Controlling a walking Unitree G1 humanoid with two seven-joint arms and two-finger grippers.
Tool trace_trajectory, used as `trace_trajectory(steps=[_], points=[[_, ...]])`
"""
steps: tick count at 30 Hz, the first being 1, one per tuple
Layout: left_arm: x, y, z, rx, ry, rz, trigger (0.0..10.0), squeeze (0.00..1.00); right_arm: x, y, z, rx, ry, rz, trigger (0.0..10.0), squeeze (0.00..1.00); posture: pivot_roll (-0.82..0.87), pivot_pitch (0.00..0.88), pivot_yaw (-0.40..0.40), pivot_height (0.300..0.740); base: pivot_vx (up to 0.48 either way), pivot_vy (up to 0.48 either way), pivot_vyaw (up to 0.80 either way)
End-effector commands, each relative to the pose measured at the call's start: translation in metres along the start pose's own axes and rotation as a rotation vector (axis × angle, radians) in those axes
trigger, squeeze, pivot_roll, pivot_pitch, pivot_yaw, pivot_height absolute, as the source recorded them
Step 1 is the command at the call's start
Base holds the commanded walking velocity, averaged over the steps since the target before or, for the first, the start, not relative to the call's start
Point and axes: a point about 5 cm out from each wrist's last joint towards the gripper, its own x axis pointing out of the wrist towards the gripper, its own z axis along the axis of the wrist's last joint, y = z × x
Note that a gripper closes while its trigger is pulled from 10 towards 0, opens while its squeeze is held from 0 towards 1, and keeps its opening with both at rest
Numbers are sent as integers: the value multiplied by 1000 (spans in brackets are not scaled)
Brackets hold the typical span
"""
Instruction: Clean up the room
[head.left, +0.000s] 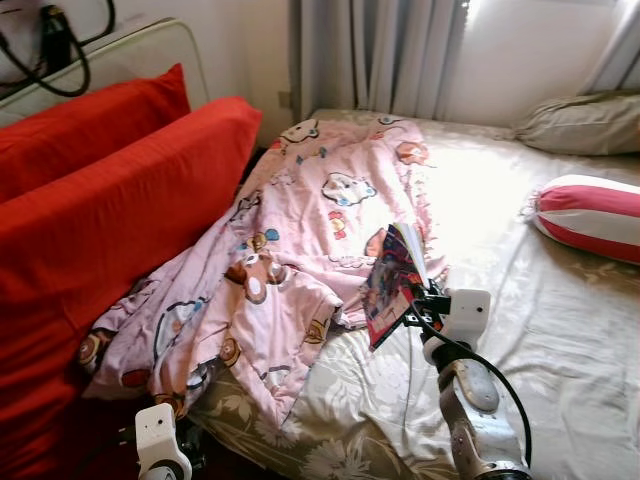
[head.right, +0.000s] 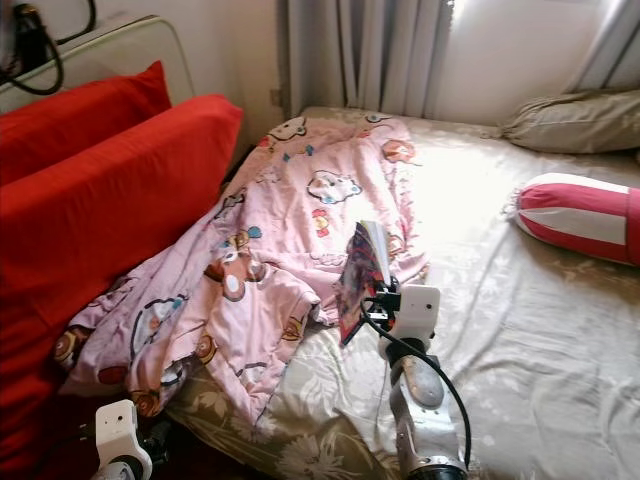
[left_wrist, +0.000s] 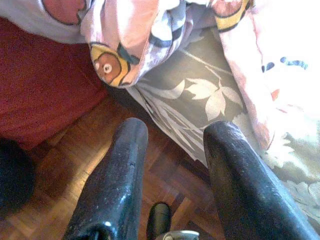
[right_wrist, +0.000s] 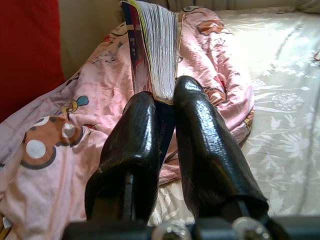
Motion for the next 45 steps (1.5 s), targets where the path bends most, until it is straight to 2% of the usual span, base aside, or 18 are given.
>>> trace_trajectory(steps=[1, 7, 12, 22, 33, 45], points=[[0, 4, -1, 15, 14, 8, 10000, 0, 4, -2, 18, 15, -72, -49, 10000, 0, -13, 0, 23, 740, 0, -364, -681], [0, 0, -1, 20, 12, 1, 10000, 0, 4, -15, 20, -5, -89, -126, 10000, 0, -17, 0, 24, 740, 0, -376, -227], [1, -1, 0, 18, 7, -2, 10000, 0, 4, -18, 19, -5, -78, -137, 10000, 0, -14, 0, 18, 740, 0, -382, 0], [1, -2, 0, 10, 6, 0, 10000, 0, 4, -14, 22, 23, -81, -134, 10000, 0, -17, 9, 17, 740, 0, -382, -639], [1, -4, 1, 13, 3, -4, 10000, 0, 3, -15, 23, 33, -87, -151, 10000, 0, -23, 16, 19, 740, 0, -382, 0], [1, -3, 0, 20, 12, 0, 10000, 0, 4, -12, 22, 7, -70, -104, 10000, 0, -25, 19, 27, 740, 0, -381, 0]])
